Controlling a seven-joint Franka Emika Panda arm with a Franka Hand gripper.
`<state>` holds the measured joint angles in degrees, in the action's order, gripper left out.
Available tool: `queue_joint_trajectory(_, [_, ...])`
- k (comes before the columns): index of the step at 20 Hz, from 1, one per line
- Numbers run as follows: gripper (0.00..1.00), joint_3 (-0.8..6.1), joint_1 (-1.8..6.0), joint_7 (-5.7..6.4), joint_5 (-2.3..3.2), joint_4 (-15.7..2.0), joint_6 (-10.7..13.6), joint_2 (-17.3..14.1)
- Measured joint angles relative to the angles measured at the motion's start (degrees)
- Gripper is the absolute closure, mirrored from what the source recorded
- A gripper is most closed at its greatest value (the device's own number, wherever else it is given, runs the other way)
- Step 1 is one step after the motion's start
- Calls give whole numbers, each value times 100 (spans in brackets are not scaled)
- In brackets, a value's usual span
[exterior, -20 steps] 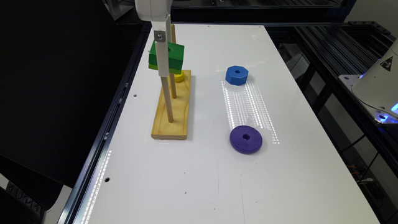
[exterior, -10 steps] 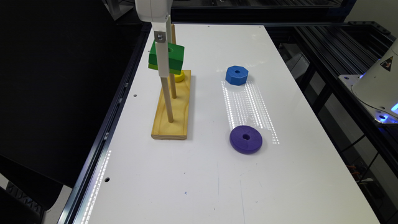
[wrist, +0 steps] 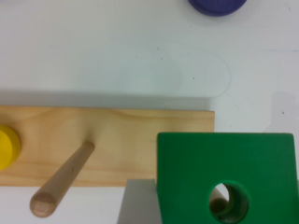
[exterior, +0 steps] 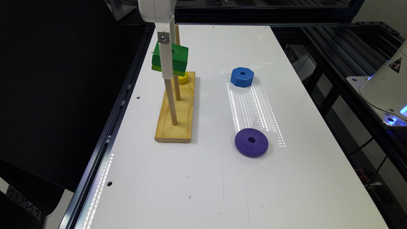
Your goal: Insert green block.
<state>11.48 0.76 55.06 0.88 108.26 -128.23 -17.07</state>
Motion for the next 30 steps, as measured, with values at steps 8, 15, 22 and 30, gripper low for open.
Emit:
queue_joint_trajectory(8, [100, -1, -1, 2, 73, -250, -199, -425])
queue_joint_trajectory(15, [100, -1, -2, 2, 78, -270, -186, -440])
queue_joint_trajectory(22, [100, -2, -2, 2, 80, -269, -190, -458])
queue_joint_trajectory(30, [100, -3, -2, 2, 84, -269, -197, -481])
